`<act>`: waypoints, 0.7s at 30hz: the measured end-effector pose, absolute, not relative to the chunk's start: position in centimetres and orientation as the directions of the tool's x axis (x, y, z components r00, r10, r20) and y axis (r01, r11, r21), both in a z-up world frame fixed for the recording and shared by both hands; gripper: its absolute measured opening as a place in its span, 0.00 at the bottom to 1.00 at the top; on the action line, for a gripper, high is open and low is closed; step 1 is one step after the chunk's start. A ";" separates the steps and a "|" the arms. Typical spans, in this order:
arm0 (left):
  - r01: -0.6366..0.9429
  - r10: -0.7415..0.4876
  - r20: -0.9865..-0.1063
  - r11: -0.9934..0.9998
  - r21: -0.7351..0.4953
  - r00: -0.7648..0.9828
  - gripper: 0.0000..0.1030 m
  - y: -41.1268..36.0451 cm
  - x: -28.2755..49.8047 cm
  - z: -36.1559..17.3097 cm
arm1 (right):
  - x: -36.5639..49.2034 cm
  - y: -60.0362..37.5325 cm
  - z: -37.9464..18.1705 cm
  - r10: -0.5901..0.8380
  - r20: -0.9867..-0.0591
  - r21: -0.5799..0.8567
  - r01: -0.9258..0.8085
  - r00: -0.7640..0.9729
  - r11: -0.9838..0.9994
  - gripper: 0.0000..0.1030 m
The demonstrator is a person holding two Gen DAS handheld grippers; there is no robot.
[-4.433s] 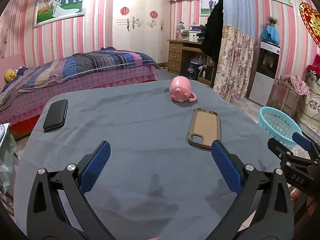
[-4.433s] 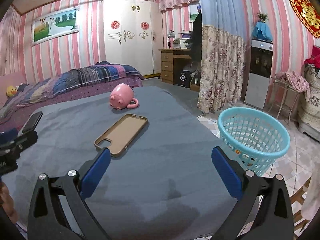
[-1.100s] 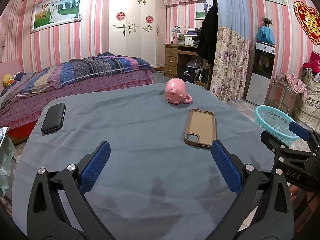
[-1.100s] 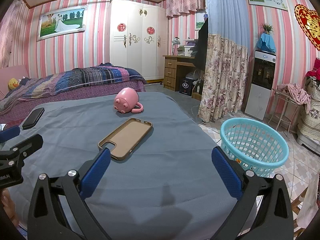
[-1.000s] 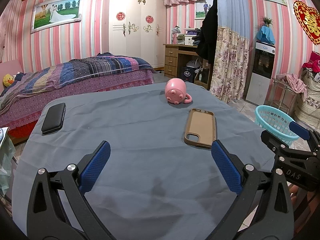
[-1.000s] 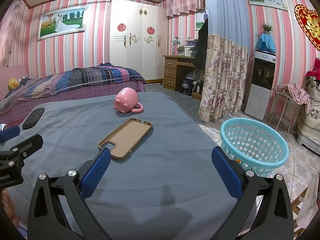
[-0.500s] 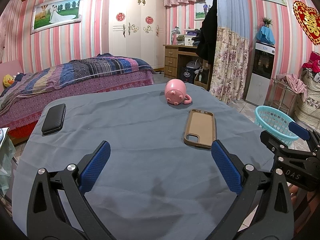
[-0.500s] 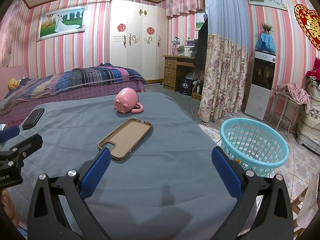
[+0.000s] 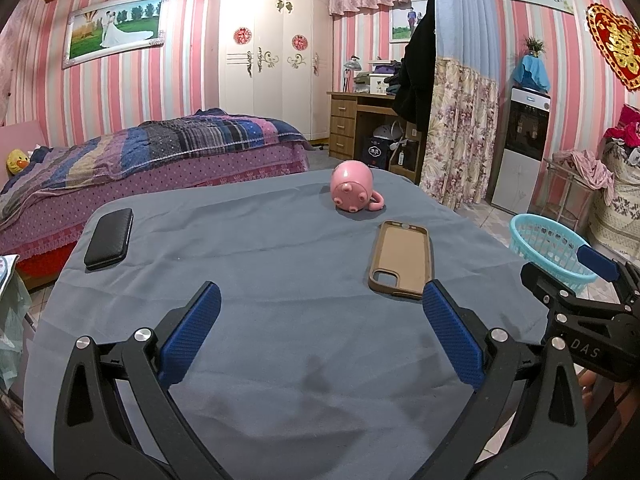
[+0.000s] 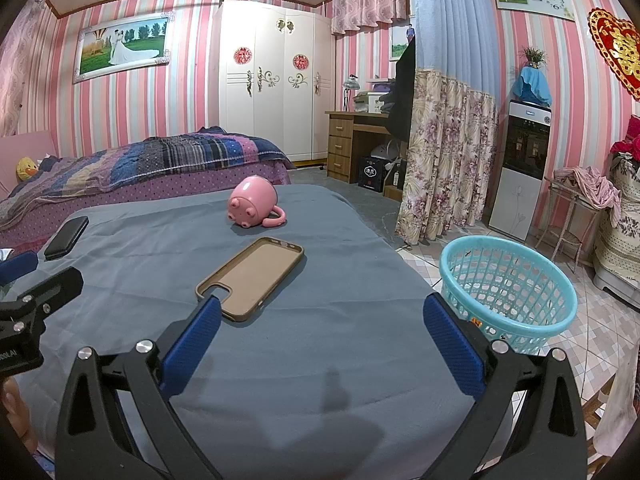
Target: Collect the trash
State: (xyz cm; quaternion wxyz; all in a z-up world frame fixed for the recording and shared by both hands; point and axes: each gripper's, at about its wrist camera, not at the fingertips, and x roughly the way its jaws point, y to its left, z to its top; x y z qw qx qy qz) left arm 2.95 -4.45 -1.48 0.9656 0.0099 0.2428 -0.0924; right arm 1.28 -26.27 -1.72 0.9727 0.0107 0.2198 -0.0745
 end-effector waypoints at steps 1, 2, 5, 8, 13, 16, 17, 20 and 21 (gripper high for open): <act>0.182 -0.171 -0.471 0.983 -0.023 0.865 0.95 -4.4 2.9 -1.5 | 1.3 -26.2 -1.7 -0.141 -0.429 -0.012 0.150 0.892 0.989 0.96; 0.181 -0.170 -0.471 0.983 -0.022 0.866 0.95 -4.4 2.9 -1.5 | 1.3 -26.3 -1.7 -0.141 -0.429 -0.012 0.150 0.892 0.989 0.96; 0.182 -0.171 -0.468 0.983 -0.023 0.867 0.95 -4.3 3.0 -1.4 | 1.3 -26.5 -1.5 -0.142 -0.429 -0.010 0.152 0.892 0.988 0.96; 0.182 -0.171 -0.470 0.983 -0.022 0.866 0.95 -4.3 3.0 -1.5 | 1.4 -26.7 -1.4 -0.142 -0.429 -0.010 0.153 0.892 0.988 0.96; 0.180 -0.168 -0.469 0.984 -0.020 0.867 0.95 -4.3 3.0 -1.5 | 1.4 -26.7 -1.4 -0.141 -0.429 -0.011 0.151 0.892 0.989 0.96; 0.178 -0.166 -0.466 0.984 -0.018 0.869 0.95 -4.3 3.0 -1.4 | 1.3 -26.5 -1.5 -0.142 -0.428 -0.012 0.151 0.893 0.988 0.96; 0.179 -0.166 -0.467 0.984 -0.018 0.869 0.95 -4.2 2.9 -1.5 | 1.3 -26.6 -1.5 -0.142 -0.427 -0.012 0.151 0.893 0.988 0.96; 0.178 -0.166 -0.467 0.984 -0.019 0.869 0.95 -4.2 2.9 -1.5 | 1.4 -26.8 -1.4 -0.143 -0.428 -0.013 0.152 0.892 0.988 0.96; 0.178 -0.166 -0.468 0.984 -0.020 0.868 0.95 -4.2 3.0 -1.5 | 1.3 -26.6 -1.4 -0.143 -0.428 -0.012 0.152 0.893 0.988 0.96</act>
